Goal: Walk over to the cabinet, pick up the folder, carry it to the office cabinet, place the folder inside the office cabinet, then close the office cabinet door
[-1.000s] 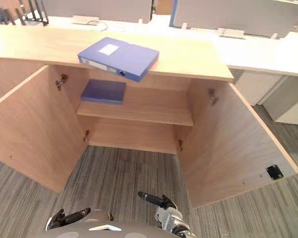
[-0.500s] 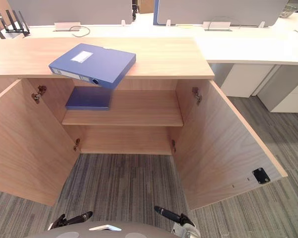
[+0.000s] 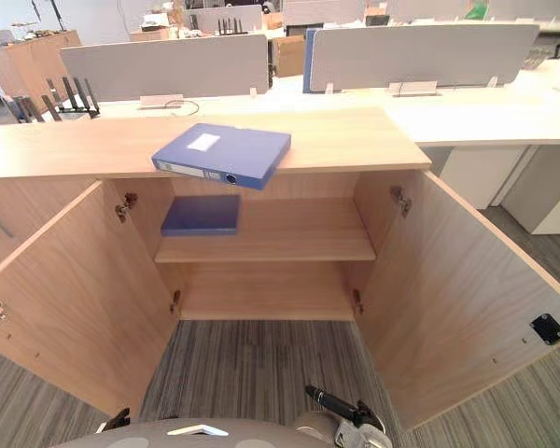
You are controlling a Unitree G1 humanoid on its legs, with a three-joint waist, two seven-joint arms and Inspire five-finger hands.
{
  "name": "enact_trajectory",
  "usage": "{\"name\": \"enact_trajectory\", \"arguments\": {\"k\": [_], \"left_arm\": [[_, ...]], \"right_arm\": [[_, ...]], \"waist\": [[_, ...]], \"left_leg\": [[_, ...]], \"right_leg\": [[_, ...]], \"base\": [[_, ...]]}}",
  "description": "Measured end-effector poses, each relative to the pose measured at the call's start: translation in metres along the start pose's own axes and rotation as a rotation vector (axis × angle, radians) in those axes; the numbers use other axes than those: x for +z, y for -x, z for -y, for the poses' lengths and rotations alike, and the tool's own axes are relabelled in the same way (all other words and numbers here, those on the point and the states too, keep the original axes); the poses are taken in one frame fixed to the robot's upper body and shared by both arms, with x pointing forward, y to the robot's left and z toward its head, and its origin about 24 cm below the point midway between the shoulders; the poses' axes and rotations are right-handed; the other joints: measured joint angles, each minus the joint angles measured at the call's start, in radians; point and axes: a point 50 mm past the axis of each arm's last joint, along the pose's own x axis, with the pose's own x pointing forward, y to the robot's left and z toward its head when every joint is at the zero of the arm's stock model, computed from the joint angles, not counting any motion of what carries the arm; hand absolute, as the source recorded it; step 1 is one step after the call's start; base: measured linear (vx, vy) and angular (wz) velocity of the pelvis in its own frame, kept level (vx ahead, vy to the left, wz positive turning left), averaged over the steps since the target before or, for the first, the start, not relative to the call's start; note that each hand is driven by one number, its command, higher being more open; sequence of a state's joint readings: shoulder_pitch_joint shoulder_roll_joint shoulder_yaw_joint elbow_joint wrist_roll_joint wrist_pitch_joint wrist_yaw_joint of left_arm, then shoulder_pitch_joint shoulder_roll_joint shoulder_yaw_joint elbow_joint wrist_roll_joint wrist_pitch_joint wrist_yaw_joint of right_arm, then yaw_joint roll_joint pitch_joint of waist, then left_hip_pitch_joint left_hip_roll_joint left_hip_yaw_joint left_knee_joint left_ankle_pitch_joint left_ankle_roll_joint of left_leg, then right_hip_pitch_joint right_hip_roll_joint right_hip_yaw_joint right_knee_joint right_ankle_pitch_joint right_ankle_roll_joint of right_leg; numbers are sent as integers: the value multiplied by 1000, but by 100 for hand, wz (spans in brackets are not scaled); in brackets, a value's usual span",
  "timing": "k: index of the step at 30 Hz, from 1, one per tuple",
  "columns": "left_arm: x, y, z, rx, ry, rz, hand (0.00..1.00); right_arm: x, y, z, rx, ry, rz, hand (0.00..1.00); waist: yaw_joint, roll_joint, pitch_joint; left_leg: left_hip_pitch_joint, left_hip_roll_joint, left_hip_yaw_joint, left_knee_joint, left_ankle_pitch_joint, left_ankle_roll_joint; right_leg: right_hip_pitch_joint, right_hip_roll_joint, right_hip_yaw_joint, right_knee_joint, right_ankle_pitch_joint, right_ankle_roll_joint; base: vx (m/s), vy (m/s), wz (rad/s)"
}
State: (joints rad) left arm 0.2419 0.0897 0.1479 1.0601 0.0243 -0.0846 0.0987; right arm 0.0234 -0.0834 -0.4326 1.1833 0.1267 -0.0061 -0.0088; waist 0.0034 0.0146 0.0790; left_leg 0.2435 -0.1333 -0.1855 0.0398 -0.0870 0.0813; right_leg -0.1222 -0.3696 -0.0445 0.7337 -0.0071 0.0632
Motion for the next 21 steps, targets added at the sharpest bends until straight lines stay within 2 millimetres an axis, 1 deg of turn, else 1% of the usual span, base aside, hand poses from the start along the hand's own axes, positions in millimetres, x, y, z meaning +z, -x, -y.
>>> {"name": "enact_trajectory", "arguments": {"k": [1, 2, 3, 5, 6, 7, 8, 9, 10, 11, 12, 14, 16, 19, 20, 21], "left_arm": [[0, 0, 0, 0, 0, -2, 100], [2, -1, 1, -1, 0, 1, 100], [5, -2, 1, -1, 3, 8, 100], [8, -3, 1, 2, 11, 16, 100], [9, -3, 0, 6, 20, 17, 100], [9, -3, -2, 13, 31, 18, 100], [9, -3, -3, 18, 40, 17, 100], [9, -3, 5, 8, 69, 11, 100], [10, -2, 9, 0, 79, 12, 100], [10, -2, 10, 0, 90, 13, 100], [11, -2, 11, 1, 102, 17, 100], [11, -2, 10, -1, 99, 21, 100], [16, -3, 9, -12, 144, 35, 100], [27, -3, 9, -33, 243, 74, 100], [35, -1, 12, -60, 317, 117, 100], [50, 4, 15, -94, 377, 188, 100]], "right_arm": [[2, 0, -1, 3, 0, 3, 100], [5, -1, -4, 9, -1, 11, 100], [4, -1, -6, 13, -2, 8, 100], [1, 0, -6, 11, -4, -1, 100], [-3, 0, -5, 7, -5, -11, 100], [-7, 1, -4, 5, -8, -22, 100], [-8, 1, -5, 6, -11, -26, 100], [-4, 1, 1, -5, -4, -17, 100], [-1, 0, 4, -9, 11, -8, 100], [1, 0, 4, -9, 20, -5, 100], [3, 0, 4, -5, 43, 0, 100], [2, 0, 2, -2, 47, -5, 100], [-1, 0, 1, 3, 55, -16, 100], [-1, 0, -2, 14, 57, -15, 100], [-1, 0, -3, 16, 63, -16, 100], [-2, 0, -4, 21, 75, -16, 100]], "waist": [[1, 0, 12], [2, 2, 40], [2, 3, 58], [10, -1, 70], [17, -6, 71], [20, -19, 71], [20, -26, 72], [17, -5, 68], [22, 11, 66], [21, 17, 65], [21, 22, 64], [21, 18, 64], [23, 14, 60], [23, 6, 57], [27, 4, 56], [30, 3, 52]], "left_leg": [[5, 8, 0, -2, -5, 12], [9, 27, 1, -2, -8, 18], [10, 47, 0, -6, -12, 15], [11, 57, 0, -7, -23, 5], [11, 58, 2, -5, -36, -3], [12, 48, 0, 4, -54, -15], [12, 44, -5, 14, -68, -21], [7, 73, -11, 34, -91, -46], [5, 92, -10, 34, -100, -61], [5, 103, -10, 32, -102, -65], [6, 133, -10, 23, -112, -83], [7, 156, -11, 21, -122, -99], [10, 179, -12, 14, -127, -107], [10, 181, -14, 8, -127, -107], [9, 182, -14, 8, -126, -107], [6, 177, -14, 7, -126, -107]], "right_leg": [[1, 24, -20, -6, -46, 15], [0, 79, -54, -26, -133, 25], [-6, 142, -91, -78, -163, 27], [-22, 194, -126, -169, -163, 30], [-24, 212, -139, -260, -154, 28], [-10, 212, -146, -363, -121, 24], [-5, 209, -149, -379, -67, 0], [9, 233, -183, -397, -76, -31], [11, 251, -192, -408, -83, -40], [12, 262, -197, -414, -86, -46], [20, 293, -207, -433, -90, -56], [34, 318, -221, -454, -92, -65], [53, 340, -234, -483, -93, -68], [63, 343, -240, -501, -89, -69], [74, 342, -240, -523, -77, -66], [82, 342, -236, -549, -60, -63]], "base": [[78, 32, -16], [46, -26, -4], [36, -48, 1], [62, -121, 7], [138, -193, 12], [149, -178, 14], [196, -182, 22], [214, -173, 16], [222, -165, 14], [280, -182, 2], [240, -152, 2], [205, -109, 9], [195, -61, 13], [131, 22, 8], [76, 81, 5], [65, 98, 0]]}}
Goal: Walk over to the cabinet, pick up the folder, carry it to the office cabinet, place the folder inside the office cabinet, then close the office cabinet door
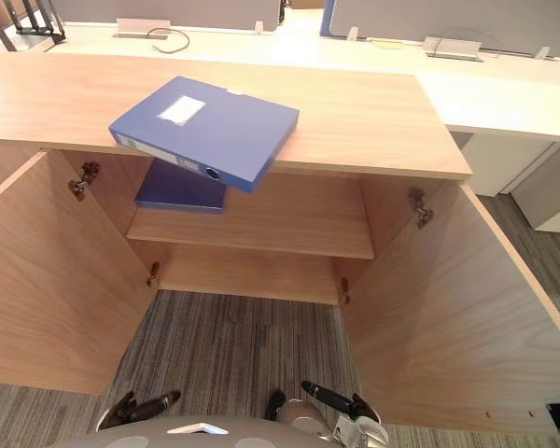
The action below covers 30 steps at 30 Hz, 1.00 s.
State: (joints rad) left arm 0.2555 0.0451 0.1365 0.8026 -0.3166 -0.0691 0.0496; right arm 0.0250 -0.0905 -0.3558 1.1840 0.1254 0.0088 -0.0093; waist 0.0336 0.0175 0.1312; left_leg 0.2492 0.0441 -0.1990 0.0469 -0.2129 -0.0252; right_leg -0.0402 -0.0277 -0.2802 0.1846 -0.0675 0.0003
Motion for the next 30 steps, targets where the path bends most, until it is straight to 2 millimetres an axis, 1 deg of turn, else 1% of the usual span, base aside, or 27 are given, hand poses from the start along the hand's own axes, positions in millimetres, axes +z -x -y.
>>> {"name": "enact_trajectory", "arguments": {"k": [1, 2, 3, 4, 6, 8, 10, 11, 12, 13, 14, 15, 16, 17, 18, 19, 20, 21, 22, 23, 24, 25, 26, 27, 28, 29, 30], "left_arm": [[7, 1, 7, -29, 27, 34, 100], [22, 4, 19, -91, 84, 102, 100], [36, 6, 29, -155, 133, 162, 100], [43, 8, 34, -180, 154, 190, 100], [68, 13, 46, -237, 259, 294, 100], [86, 16, 52, -266, 293, 363, 100], [101, 19, 53, -270, 314, 430, 100], [103, 20, 53, -266, 320, 443, 100], [107, 21, 51, -251, 329, 460, 100], [109, 22, 48, -228, 333, 470, 100], [108, 23, 46, -215, 339, 470, 100], [108, 27, 41, -180, 352, 485, 100], [109, 30, 40, -175, 357, 496, 100], [115, 36, 43, -179, 370, 527, 100], [120, 42, 45, -188, 389, 556, 100], [128, 50, 45, -197, 399, 601, 100], [131, 52, 47, -206, 399, 616, 100], [137, 56, 48, -217, 403, 644, 100], [139, 58, 48, -220, 405, 655, 100], [141, 61, 48, -218, 404, 674, 100], [144, 62, 46, -201, 392, 689, 100], [145, 62, 46, -200, 393, 694, 100], [146, 64, 45, -189, 397, 706, 100], [146, 64, 43, -176, 392, 708, 100], [144, 64, 41, -144, 390, 701, 100], [140, 68, 38, -117, 359, 703, 100], [140, 69, 37, -115, 354, 705, 100]], "right_arm": [[0, 0, -1, 4, 8, 0, 100], [-1, 0, -4, 14, 18, -4, 100], [-3, 0, -9, 27, 30, -8, 100], [-4, 0, -11, 34, 39, -12, 100], [-6, 1, -22, 68, 72, -18, 100], [-7, 1, -25, 84, 95, -20, 100], [-8, 1, -28, 92, 115, -24, 100], [-8, 1, -28, 93, 114, -24, 100], [-9, 1, -29, 96, 115, -25, 100], [-8, 1, -28, 94, 117, -24, 100], [-8, 1, -27, 92, 117, -23, 100], [-8, 1, -26, 86, 123, -23, 100], [-7, 1, -25, 83, 133, -19, 100], [-3, 1, -23, 79, 161, -5, 100], [0, 0, -21, 76, 180, 8, 100], [4, 0, -24, 76, 201, 24, 100], [5, 0, -25, 77, 205, 28, 100], [7, 0, -29, 80, 205, 32, 100], [8, 0, -30, 86, 206, 35, 100], [12, 0, -34, 99, 219, 49, 100], [14, 0, -40, 114, 233, 54, 100], [13, 0, -42, 121, 230, 52, 100], [10, 1, -48, 139, 225, 45, 100], [8, 2, -50, 147, 221, 42, 100], [7, 2, -52, 155, 222, 40, 100], [3, 3, -56, 169, 255, 32, 100], [1, 3, -57, 172, 255, 30, 100]], "waist": [[4, -1, -2], [16, -7, -11], [19, -16, -29], [19, -17, -35], [19, -27, -45], [18, -33, -49], [19, -39, -55], [18, -40, -55], [19, -41, -57], [21, -39, -55], [25, -34, -53], [31, -29, -48], [35, -23, -44], [45, -3, -30], [48, 15, -20], [58, 27, -16], [63, 32, -17], [73, 33, -17], [76, 34, -17], [77, 52, -24], [75, 41, -28], [74, 26, -36], [80, 14, -30], [84, 11, -28], [91, 1, -29], [98, -9, -36], [98, -13, -37]], "left_leg": [[-2, -3, 1, 0, 0, 1], [-9, -10, 8, 1, 2, 2], [-22, -18, 14, 3, 5, 8], [-27, -22, 15, 4, 6, 9], [-33, -36, 26, 10, 8, 13], [-37, -43, 24, 16, 8, 13], [-57, -45, 8, 22, 7, 13], [-64, -45, 0, 27, 6, 14], [-85, -42, -14, 63, -13, 14], [-106, -35, -19, 126, -47, 11], [-120, -32, -21, 170, -65, 0], [-182, -29, -15, 340, -104, -36], [-214, -26, -5, 426, -115, -53], [-272, -3, 38, 605, -123, -65], [-315, 26, 75, 736, -113, -69], [-364, 82, 143, 851, -140, -46], [-381, 112, 171, 863, -161, -36], [-404, 152, 201, 820, -175, -41], [-411, 167, 205, 764, -160, -41], [-402, 171, 207, 661, -135, -51], [-376, 150, 216, 577, -137, -46], [-365, 139, 217, 541, -136, -44], [-343, 121, 221, 489, -130, -33], [-335, 113, 223, 472, -124, -25], [-310, 102, 232, 442, -114, -15], [-275, 83, 246, 387, -90, -12], [-271, 80, 247, 379, -87, -11]], "right_leg": [[4, 0, 5, -14, 10, 3], [8, 0, 14, -43, 30, 8], [8, -3, 20, -73, 49, 14], [9, -3, 22, -86, 57, 18], [20, -8, 37, -126, 83, 25], [31, -10, 35, -149, 93, 30], [32, -9, 22, -175, 102, 32], [31, -9, 15, -180, 102, 32], [36, -5, 2, -187, 101, 30], [49, 0, -11, -186, 95, 21], [59, 6, -16, -187, 90, 16], [85, 19, -24, -187, 83, 4], [101, 26, -28, -187, 80, -1], [142, 47, -44, -189, 71, -13], [176, 64, -46, -194, 62, -26], [207, 77, -41, -199, 45, -30], [213, 81, -40, -196, 44, -31], [209, 79, -32, -186, 42, -29], [201, 78, -26, -181, 37, -24], [193, 80, -8, -176, 27, -4], [174, 60, 1, -176, 30, 2], [163, 52, 3, -176, 38, 14], [157, 44, 9, -180, 48, 25], [159, 37, 10, -185, 54, 27], [169, 26, 13, -186, 57, 30], [178, 7, 18, -185, 58, 32], [178, 4, 17, -186, 58, 32]], "base": [[42, 121, -12], [26, 122, -18], [23, 115, -17], [21, 102, -15], [24, 86, -14], [14, 51, 3], [26, 18, 17], [43, -10, 32], [60, -15, 33], [60, -6, 32], [64, -8, 36], [45, -10, 35], [67, -19, 49], [51, -9, 44], [67, 26, 44], [40, 40, 25], [33, 60, 4], [-16, 70, -13], [-15, 131, -22], [-21, 189, -13], [-6, 176, -5], [-26, 141, 1], [-42, 85, -3], [-36, 74, -5], [-46, 72, -6], [-25, 53, -5], [-30, 68, -1]]}}
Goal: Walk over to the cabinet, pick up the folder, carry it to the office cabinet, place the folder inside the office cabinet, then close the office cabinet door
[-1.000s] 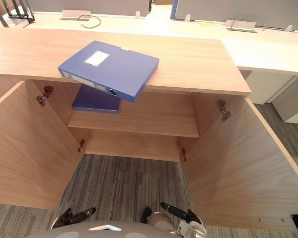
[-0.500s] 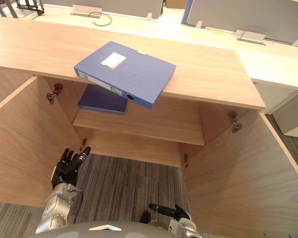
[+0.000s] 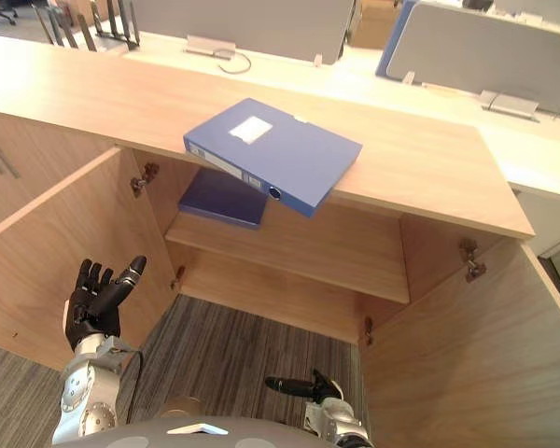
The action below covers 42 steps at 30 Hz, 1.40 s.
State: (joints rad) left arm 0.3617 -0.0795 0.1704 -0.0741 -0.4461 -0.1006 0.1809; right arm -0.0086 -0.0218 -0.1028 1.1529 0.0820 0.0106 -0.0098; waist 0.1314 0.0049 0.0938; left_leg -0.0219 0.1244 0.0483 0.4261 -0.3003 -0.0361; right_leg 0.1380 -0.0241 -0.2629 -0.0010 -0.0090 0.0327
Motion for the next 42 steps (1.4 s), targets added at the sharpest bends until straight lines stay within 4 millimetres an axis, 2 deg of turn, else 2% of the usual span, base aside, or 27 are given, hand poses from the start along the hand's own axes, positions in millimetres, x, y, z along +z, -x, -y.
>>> {"name": "enact_trajectory", "arguments": {"k": [2, 3, 8, 11, 17, 19, 22, 24, 26, 27, 30, 38, 42], "left_arm": [[7, 4, 3, -19, -57, 34, 100], [14, 5, 11, -49, -120, 78, 100], [26, 10, 30, -105, -271, 162, 100], [44, 15, 45, -108, -486, 317, 100], [69, 23, 61, -86, -668, 525, 100], [72, 22, 69, -124, -708, 569, 100], [80, 20, 94, -262, -820, 687, 100], [87, 17, 109, -327, -888, 776, 100], [90, 11, 117, -347, -938, 824, 100], [89, 1, 120, -351, -997, 838, 100], [78, -15, 118, -355, -1112, 807, 100], [60, -37, 97, -338, -1290, 695, 100], [58, -48, 96, -331, -1356, 684, 100]], "right_arm": [[-5, 1, -9, 26, 6, -8, 100], [-8, 2, -15, 47, 13, -12, 100], [-12, 3, -20, 62, 8, -17, 100], [-14, 3, -20, 62, 8, -19, 100], [-16, 3, -23, 70, 63, -23, 100], [-17, 3, -24, 75, 94, -27, 100], [-18, 4, -26, 89, 116, -29, 100], [-18, 4, -27, 101, 119, -30, 100], [-17, 3, -27, 103, 129, -29, 100], [-14, 3, -25, 100, 154, -23, 100], [-12, 2, -23, 106, 162, -18, 100], [-9, 1, -15, 84, 135, -16, 100], [-7, 1, -15, 85, 139, -16, 100]], "waist": [[1, -18, -12], [3, -37, -30], [4, -49, -50], [4, -55, -62], [7, -52, -80], [10, -50, -82], [3, -45, -88], [-2, -45, -97], [-6, -40, -102], [-19, -34, -103], [-39, -19, -112], [-45, -5, -113], [-56, -5, -113]], "left_leg": [[15, -15, 2, -50, 27, 0], [18, -24, 0, -94, 51, -4], [42, -36, 1, -168, 92, -7], [51, -43, 0, -197, 107, -12], [71, -46, 22, -226, 116, -11], [83, -46, 37, -237, 116, -10], [87, -46, 61, -242, 116, -10], [84, -45, 86, -244, 116, -10], [85, -47, 97, -246, 117, -9], [104, -53, 105, -265, 121, -3], [118, -65, 119, -282, 122, 0], [137, -81, 134, -306, 124, 4], [136, -85, 134, -307, 123, 6]], "right_leg": [[-6, -17, -3, -1, 1, 1], [-18, -24, -4, -8, 5, 0], [-12, -27, -6, -50, 26, -3], [-12, -26, -7, -62, 31, -3], [-15, -26, 15, -76, 39, -3], [-15, -26, 29, -76, 41, -3], [-32, -25, 56, -77, 48, -2], [-50, -25, 84, -77, 56, -2], [-55, -23, 104, -78, 64, -1], [-53, -21, 118, -78, 68, 1], [-64, -28, 139, -82, 73, 7], [-85, -32, 193, -78, 83, 16], [-90, -34, 198, -78, 86, 18]], "base": [[-10, 29, 4], [0, 0, 0], [7, -2, 0], [39, 11, 0], [36, 30, -11], [-2, 27, -20], [-30, 28, -27], [-31, 27, -35], [-9, 23, -35], [-26, 26, -31], [-47, 40, -23], [4, 25, -21], [-14, 11, -6]]}}
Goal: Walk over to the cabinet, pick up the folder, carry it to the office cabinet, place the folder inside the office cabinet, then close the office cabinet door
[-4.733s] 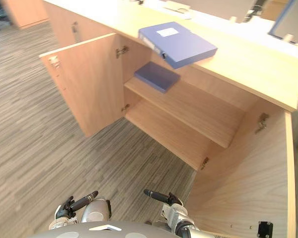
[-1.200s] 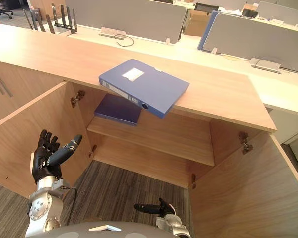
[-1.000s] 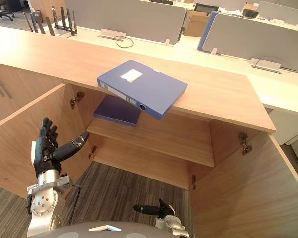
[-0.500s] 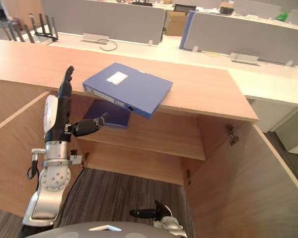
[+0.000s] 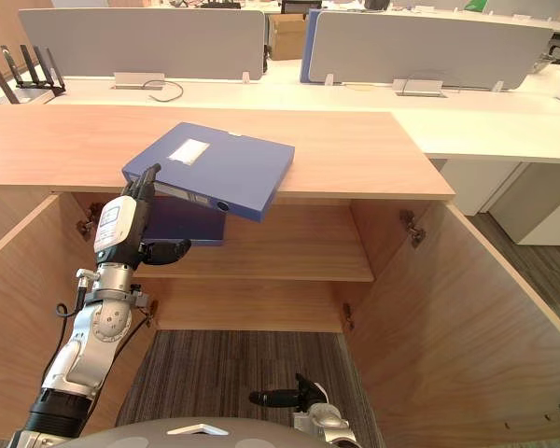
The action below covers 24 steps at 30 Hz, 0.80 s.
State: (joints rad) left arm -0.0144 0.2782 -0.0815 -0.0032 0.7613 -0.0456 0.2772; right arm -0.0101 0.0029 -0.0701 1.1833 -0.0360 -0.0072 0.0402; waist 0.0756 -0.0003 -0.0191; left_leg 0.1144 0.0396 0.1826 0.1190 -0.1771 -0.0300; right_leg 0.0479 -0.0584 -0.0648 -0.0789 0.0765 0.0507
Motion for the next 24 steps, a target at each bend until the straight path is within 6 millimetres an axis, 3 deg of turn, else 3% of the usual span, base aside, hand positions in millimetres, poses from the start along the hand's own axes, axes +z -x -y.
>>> {"name": "enact_trajectory", "arguments": {"k": [13, 24], "left_arm": [[-8, -14, -1, -5, -53, -9, 100], [2, -25, -13, 116, -118, 40, 100]], "right_arm": [[3, 0, 3, -8, 6, 12, 100], [3, 0, 10, -34, -14, 11, 100]], "waist": [[-25, 1, 1], [-28, 1, 1]], "left_leg": [[-2, -3, 6, -2, 0, 0], [-2, -4, 6, -3, 0, 0]], "right_leg": [[-13, 0, 16, -5, 6, 0], [-14, 0, 18, 0, 8, 1]], "base": [[-14, -4, -3], [0, 0, 0]]}}
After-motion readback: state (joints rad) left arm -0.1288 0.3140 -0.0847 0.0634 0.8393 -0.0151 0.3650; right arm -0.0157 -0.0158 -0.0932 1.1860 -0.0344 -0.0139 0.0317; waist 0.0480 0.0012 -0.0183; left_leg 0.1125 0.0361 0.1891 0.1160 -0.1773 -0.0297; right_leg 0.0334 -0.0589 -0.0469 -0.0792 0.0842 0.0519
